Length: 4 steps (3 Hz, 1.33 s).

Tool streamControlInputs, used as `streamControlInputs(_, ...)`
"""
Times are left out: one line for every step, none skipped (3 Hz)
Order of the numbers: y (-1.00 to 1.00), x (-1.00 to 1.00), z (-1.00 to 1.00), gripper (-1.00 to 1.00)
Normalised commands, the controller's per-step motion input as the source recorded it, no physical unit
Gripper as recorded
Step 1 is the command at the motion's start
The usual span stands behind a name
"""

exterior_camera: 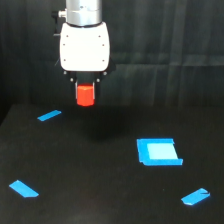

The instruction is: Pick up the red object from the table

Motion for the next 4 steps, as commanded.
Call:
streamControlInputs(0.0,-0.09,0.03,-0.99)
streamControlInputs(-0.06,0.09,0.06,-1.0)
streamControlInputs(0.0,0.06,0.0,-1.0)
streamControlInputs(-0.02,0.06,-0.04,-0.98)
